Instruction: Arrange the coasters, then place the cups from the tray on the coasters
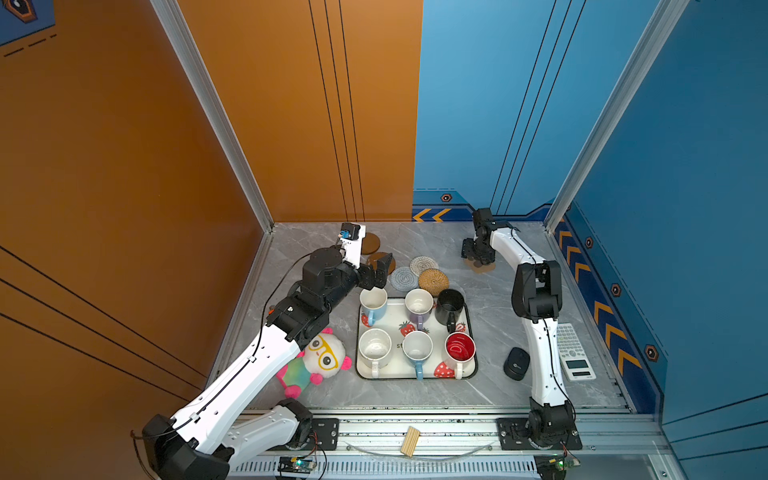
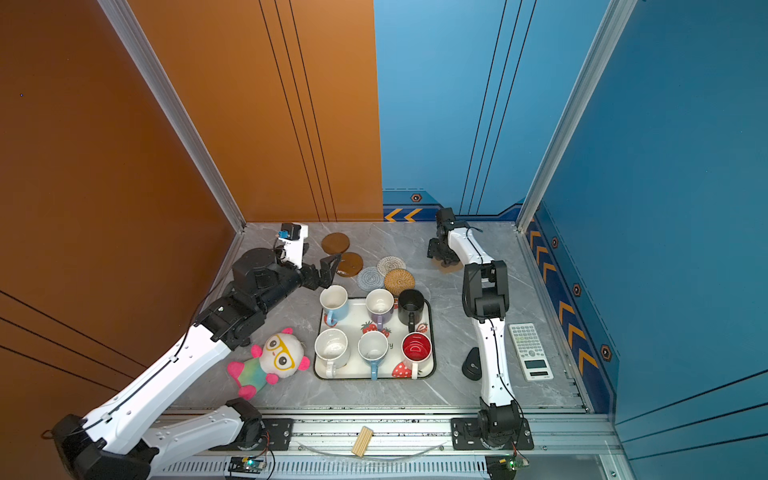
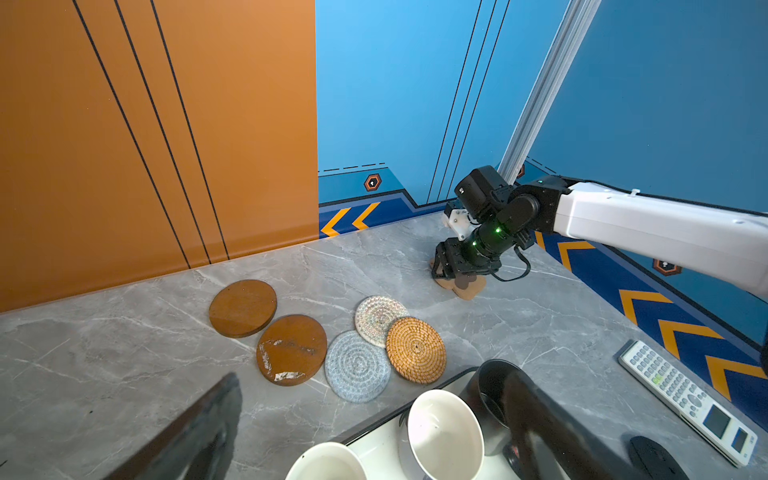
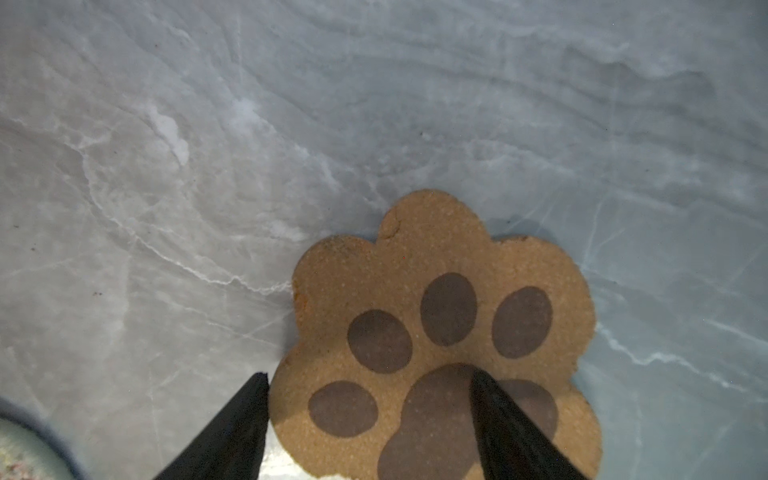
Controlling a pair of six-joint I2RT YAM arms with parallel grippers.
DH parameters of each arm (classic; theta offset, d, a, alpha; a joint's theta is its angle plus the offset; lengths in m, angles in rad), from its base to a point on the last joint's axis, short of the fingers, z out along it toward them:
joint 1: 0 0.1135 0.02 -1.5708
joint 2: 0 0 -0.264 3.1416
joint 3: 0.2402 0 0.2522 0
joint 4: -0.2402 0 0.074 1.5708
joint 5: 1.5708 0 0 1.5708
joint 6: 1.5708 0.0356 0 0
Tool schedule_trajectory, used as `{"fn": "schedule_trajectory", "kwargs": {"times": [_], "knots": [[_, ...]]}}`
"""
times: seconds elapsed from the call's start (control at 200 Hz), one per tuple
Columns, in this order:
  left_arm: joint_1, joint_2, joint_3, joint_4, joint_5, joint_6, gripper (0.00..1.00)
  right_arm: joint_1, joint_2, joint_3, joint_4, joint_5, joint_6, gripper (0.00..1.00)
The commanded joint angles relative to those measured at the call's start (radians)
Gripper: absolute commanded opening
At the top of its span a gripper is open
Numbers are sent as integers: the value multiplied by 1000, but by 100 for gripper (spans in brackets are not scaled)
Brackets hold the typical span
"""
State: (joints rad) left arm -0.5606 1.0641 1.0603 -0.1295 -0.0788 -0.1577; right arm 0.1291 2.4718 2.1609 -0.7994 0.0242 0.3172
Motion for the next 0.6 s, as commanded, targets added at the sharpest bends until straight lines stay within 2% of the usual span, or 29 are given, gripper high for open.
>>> {"fn": "schedule_trajectory", "kwargs": {"times": [0.0, 0.411, 0.591], "knots": [[-13, -11, 39, -24, -30, 28, 99, -30, -12, -65, -89, 18, 39, 73], [-15, 24, 57, -5, -47, 30, 99, -36, -57, -86, -61, -22, 58, 74], [-10, 171, 201, -49, -92, 65, 100, -34, -155, -96, -4, -71, 85, 75]]}}
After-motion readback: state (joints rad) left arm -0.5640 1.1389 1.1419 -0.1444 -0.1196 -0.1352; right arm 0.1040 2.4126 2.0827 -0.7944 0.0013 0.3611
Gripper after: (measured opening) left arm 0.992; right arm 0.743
